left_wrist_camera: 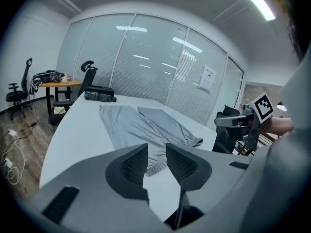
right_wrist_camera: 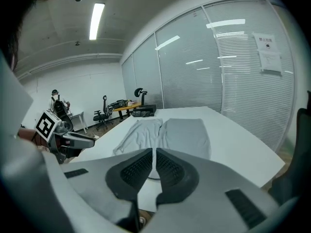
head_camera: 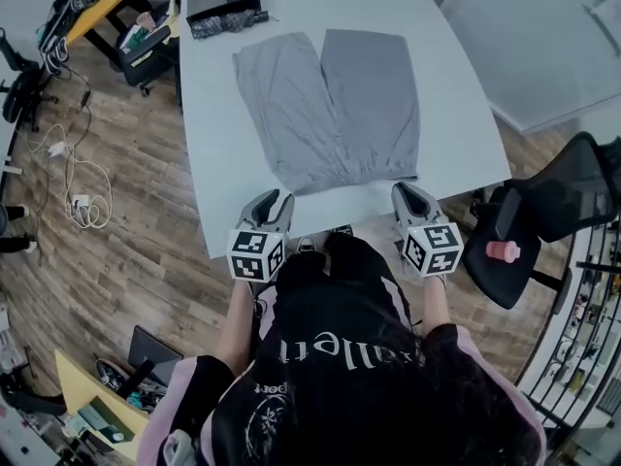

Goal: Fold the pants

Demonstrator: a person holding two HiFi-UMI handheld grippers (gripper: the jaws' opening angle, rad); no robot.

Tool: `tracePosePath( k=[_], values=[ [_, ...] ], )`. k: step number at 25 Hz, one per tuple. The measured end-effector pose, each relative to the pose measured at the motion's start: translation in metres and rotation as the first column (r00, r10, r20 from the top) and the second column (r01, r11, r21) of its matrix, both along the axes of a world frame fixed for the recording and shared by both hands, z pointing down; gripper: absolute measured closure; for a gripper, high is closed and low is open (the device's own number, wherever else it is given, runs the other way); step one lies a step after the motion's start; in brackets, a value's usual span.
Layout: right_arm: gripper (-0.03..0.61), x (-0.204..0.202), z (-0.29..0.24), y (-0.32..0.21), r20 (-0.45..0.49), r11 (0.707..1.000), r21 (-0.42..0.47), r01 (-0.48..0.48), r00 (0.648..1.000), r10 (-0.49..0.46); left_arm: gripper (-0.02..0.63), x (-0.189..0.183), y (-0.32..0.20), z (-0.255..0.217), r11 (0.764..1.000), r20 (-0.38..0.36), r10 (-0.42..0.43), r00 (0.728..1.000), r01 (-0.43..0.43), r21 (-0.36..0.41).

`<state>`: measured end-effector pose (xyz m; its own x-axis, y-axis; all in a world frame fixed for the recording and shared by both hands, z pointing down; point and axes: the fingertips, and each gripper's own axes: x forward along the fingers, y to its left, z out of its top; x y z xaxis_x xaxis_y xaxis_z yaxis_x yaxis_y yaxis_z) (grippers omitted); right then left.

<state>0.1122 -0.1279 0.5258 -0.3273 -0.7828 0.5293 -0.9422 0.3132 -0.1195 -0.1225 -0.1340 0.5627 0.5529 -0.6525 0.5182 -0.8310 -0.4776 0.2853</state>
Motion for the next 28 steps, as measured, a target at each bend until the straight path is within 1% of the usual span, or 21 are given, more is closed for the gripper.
tracePosePath(
  k=[3,8,11,13,16,19,22,26,28],
  values=[
    [0.548,0.017,0.023,-0.004,-0.009,0.999,-0.047,0.003,1.0,-0.004,0.479,0.003,-0.001,0.023,0.998,0.016,-0.012,1.0,0.013,-0.064],
    [0.543,0.048,0.059,-0.011,-0.037,0.991,-0.134,0.006,0.999,-0.011,0.461,0.008,-0.002,0.058,0.987,0.072,-0.021,0.997,0.032,-0.157],
    [0.478,0.066,0.079,-0.016,-0.041,0.983,-0.186,0.001,0.999,-0.009,0.446,0.014,-0.002,0.077,0.976,0.1,-0.015,0.995,0.037,-0.216],
    [0.463,0.078,0.092,-0.018,-0.051,0.976,-0.218,-0.002,0.999,-0.009,0.445,0.016,-0.001,0.087,0.967,0.117,-0.021,0.993,0.05,-0.249],
    [0.44,0.09,0.111,-0.02,-0.064,0.967,-0.256,-0.002,0.998,-0.015,0.445,0.015,0.0,0.099,0.959,0.147,-0.027,0.989,0.067,-0.276],
    [0.425,0.098,0.126,-0.019,-0.076,0.957,-0.291,0.015,0.996,-0.039,0.441,0.016,-0.001,0.106,0.952,0.16,-0.033,0.987,0.079,-0.296],
    [0.408,0.101,0.135,-0.018,-0.072,0.948,-0.316,0.039,0.995,-0.065,0.434,0.019,-0.003,0.111,0.946,0.165,-0.039,0.986,0.09,-0.313],
    [0.408,0.101,0.144,-0.02,-0.065,0.94,-0.336,0.057,0.994,-0.084,0.433,0.023,-0.01,0.114,0.939,0.158,-0.061,0.986,0.11,-0.325],
    [0.408,0.102,0.148,-0.024,-0.072,0.939,-0.34,0.051,0.994,-0.08,0.433,0.025,-0.016,0.115,0.937,0.148,-0.074,0.986,0.12,-0.327]
  ],
)
